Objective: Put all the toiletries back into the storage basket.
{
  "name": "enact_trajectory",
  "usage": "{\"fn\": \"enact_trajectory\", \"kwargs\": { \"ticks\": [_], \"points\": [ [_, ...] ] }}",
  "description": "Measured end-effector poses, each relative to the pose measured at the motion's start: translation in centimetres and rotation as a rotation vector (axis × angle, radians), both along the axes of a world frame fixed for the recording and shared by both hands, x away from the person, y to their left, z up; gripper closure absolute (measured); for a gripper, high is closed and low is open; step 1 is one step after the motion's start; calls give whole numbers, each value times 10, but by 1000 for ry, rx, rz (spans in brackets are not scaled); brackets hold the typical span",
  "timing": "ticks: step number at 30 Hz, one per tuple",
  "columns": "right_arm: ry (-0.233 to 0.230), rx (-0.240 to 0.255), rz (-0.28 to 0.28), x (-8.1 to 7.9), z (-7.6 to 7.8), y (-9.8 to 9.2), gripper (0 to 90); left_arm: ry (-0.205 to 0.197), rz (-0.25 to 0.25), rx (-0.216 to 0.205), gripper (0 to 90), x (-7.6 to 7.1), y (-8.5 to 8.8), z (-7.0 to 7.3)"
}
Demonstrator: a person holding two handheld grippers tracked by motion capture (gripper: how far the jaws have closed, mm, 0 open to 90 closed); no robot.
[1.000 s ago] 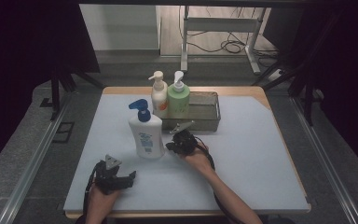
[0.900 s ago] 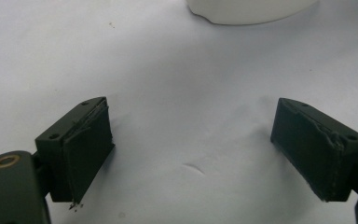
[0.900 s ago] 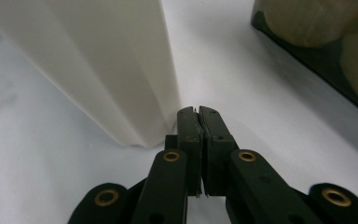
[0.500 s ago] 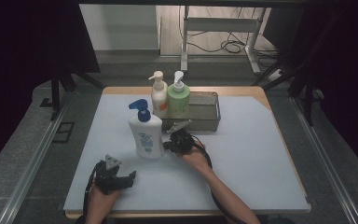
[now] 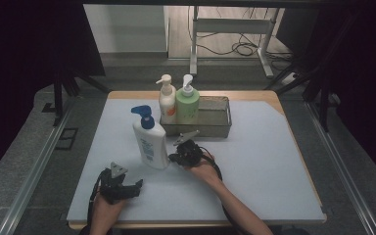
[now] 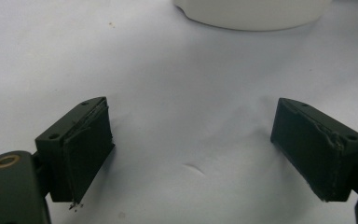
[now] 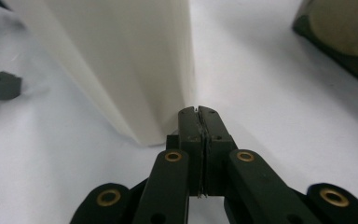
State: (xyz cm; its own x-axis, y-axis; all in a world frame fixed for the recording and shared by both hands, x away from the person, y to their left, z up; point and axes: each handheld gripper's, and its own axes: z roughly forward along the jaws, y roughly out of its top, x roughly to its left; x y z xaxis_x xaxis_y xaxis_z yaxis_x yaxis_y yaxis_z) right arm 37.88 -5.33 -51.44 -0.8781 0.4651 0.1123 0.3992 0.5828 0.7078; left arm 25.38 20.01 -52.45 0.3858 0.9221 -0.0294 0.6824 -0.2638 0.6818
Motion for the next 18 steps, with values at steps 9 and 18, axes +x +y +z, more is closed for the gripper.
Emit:
{"fn": "enact_trajectory", "kwargs": {
  "ticks": [9,18],
  "points": [
    [-15,-14,9,-5,0,2,822,-1,1,0,121,0,0,0],
    [-48,19,18,-20,24,-4,667,-2,1,1,121,0,0,0]
  ]
}}
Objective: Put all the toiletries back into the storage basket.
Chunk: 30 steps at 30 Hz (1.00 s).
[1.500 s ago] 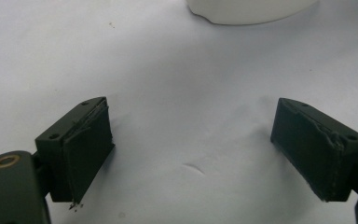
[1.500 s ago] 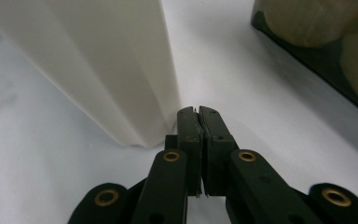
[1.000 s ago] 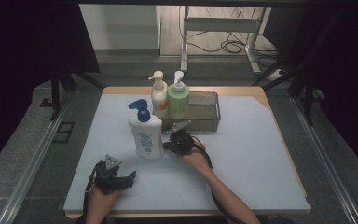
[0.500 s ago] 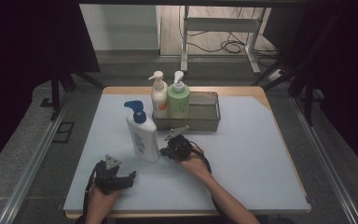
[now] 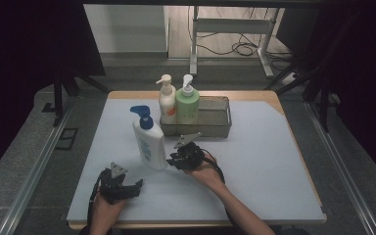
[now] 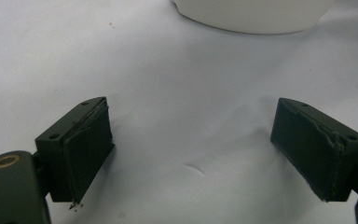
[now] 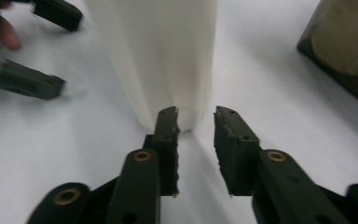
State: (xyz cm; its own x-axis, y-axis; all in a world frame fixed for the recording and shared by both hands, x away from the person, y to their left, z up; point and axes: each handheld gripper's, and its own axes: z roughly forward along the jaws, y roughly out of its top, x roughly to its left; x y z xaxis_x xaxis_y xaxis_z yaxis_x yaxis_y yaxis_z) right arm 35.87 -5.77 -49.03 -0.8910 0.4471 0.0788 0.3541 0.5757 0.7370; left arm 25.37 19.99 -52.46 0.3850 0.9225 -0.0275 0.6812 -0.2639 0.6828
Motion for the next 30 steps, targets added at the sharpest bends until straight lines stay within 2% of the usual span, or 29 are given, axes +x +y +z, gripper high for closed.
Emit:
{"fn": "enact_trajectory", "kwargs": {
  "ticks": [2,5,15,20,23,30],
  "points": [
    [1,16,0,-3,8,-1,595,0,0,0,121,0,0,0],
    [21,54,4,-6,20,-1,553,-1,-3,2,121,0,0,0],
    [2,87,-34,-7,48,4,444,-3,-3,1,121,0,0,0],
    [-7,88,-46,-4,57,10,390,-3,-2,0,121,0,0,0],
    [-11,103,-41,-5,61,15,374,-2,-2,1,121,0,0,0],
    [-18,101,-43,-2,65,27,353,-3,-2,0,121,0,0,0]
  ]
}}
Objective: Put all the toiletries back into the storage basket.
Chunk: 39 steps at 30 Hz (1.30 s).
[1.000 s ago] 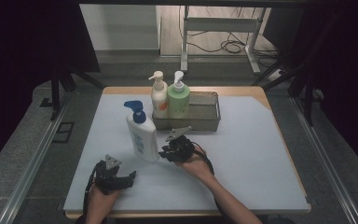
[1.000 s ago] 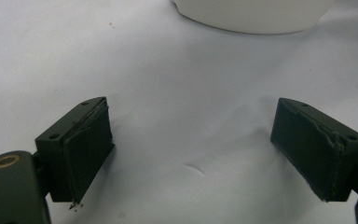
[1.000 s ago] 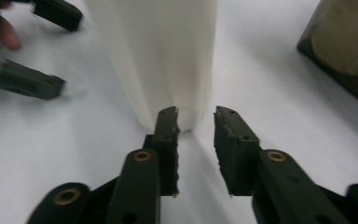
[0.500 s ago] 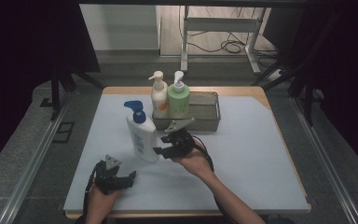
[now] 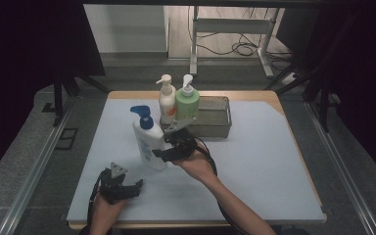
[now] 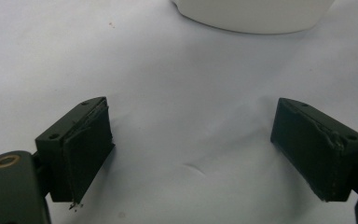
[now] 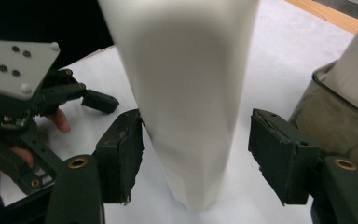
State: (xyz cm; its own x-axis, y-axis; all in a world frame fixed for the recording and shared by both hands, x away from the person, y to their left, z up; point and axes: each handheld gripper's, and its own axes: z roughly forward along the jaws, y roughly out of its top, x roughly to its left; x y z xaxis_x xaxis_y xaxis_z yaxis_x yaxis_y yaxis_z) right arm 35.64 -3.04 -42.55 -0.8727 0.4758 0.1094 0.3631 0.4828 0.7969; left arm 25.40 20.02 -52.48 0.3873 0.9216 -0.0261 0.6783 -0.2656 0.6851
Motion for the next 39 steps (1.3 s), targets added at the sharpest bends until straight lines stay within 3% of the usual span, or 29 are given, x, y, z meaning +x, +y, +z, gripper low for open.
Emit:
{"fn": "enact_trajectory", "kwargs": {
  "ticks": [21,24,29,32,39],
  "points": [
    [-30,-13,-31,14,-2,33,257,0,1,-3,121,0,0,0],
    [-38,-15,-33,14,-4,37,265,0,2,-4,121,0,0,0],
    [-65,-27,-22,11,-3,39,354,0,1,-2,121,0,0,0],
    [-88,-52,-20,8,-1,40,364,-1,2,-2,121,0,0,0],
    [-106,-56,-5,6,0,38,371,0,4,-3,121,0,0,0]
  ]
}}
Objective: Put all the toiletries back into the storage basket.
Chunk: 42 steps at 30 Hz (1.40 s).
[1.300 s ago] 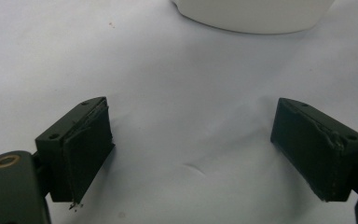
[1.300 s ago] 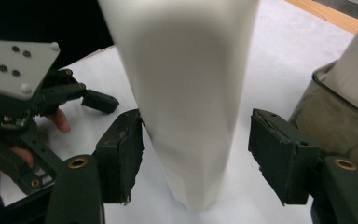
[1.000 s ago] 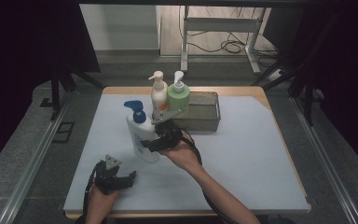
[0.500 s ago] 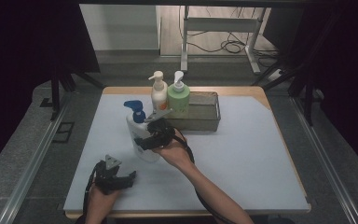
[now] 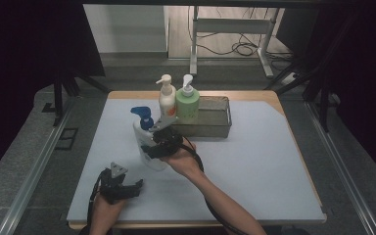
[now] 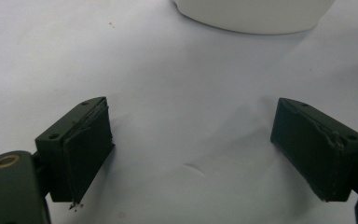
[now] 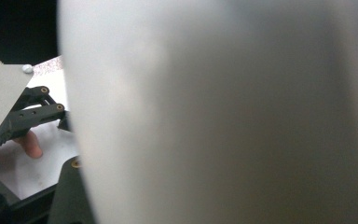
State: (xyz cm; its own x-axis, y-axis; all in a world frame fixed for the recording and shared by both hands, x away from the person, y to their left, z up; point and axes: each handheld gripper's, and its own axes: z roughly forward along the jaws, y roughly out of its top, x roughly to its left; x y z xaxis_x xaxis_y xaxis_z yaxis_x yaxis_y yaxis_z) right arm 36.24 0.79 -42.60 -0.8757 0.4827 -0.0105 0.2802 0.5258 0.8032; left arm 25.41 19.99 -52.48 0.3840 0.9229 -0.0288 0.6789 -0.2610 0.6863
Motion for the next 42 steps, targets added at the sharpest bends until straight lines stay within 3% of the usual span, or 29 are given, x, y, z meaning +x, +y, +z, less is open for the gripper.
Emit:
{"fn": "enact_trajectory", "kwargs": {
  "ticks": [7,42],
  "points": [
    [-17,-22,19,-3,3,-1,372,0,0,0,121,0,0,0],
    [-31,5,12,-16,23,-37,373,0,0,0,121,0,0,0]
  ]
}}
